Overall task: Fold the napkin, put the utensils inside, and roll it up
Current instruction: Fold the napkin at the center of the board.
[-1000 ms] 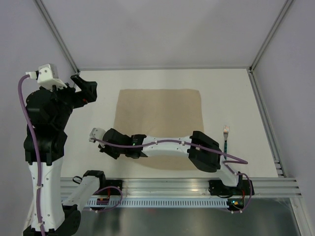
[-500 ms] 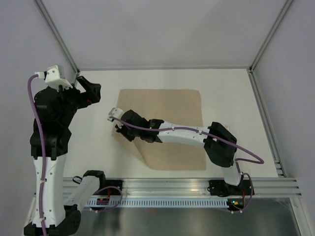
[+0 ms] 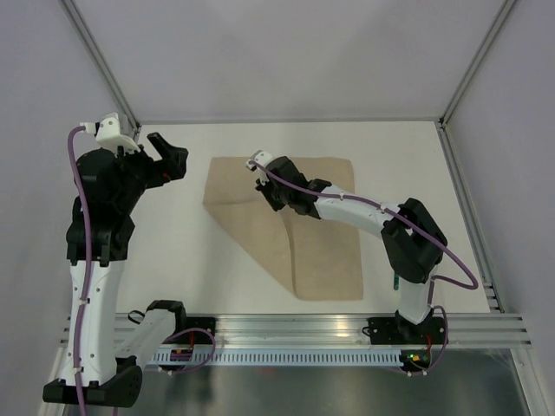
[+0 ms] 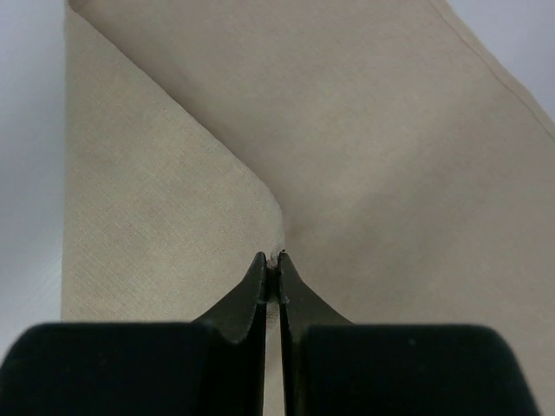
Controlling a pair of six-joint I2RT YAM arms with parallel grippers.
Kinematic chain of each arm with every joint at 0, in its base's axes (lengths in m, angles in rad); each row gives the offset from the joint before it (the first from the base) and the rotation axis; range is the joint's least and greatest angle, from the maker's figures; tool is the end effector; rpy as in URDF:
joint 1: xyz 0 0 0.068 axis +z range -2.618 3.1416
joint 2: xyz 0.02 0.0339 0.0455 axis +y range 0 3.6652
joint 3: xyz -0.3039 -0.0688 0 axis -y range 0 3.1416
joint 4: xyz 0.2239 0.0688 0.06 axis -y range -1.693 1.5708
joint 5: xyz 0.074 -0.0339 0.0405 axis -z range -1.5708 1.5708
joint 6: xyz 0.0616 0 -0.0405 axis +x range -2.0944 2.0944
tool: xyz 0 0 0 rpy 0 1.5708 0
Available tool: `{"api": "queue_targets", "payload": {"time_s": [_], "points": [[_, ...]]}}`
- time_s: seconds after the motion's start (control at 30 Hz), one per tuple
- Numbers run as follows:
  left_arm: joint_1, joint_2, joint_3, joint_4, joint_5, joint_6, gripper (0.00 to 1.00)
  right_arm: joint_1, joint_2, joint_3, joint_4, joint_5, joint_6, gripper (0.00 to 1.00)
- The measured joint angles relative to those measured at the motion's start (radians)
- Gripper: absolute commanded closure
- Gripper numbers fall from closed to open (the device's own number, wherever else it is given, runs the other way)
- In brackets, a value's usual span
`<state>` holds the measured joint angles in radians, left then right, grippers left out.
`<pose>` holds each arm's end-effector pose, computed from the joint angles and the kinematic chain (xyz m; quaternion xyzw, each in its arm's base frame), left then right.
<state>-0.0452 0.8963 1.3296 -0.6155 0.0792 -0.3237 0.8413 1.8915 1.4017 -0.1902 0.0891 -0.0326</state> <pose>0.1410 -0.0113 0.4748 -0.0815 0.7640 -0.1472 0.6229 0.3019 0.3295 0.2644 -0.3641 0.8250 0.1324 0.4115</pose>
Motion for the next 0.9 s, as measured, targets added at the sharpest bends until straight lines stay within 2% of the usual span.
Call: {"api": "queue_targets", "payload": {"time_s": [0.9], "points": [[0.000,0.051,-0.060,0.070,0.030,0.000,0.00,-0.375,0.008,-0.015,0.050,-0.009,-0.048,1.00]]}}
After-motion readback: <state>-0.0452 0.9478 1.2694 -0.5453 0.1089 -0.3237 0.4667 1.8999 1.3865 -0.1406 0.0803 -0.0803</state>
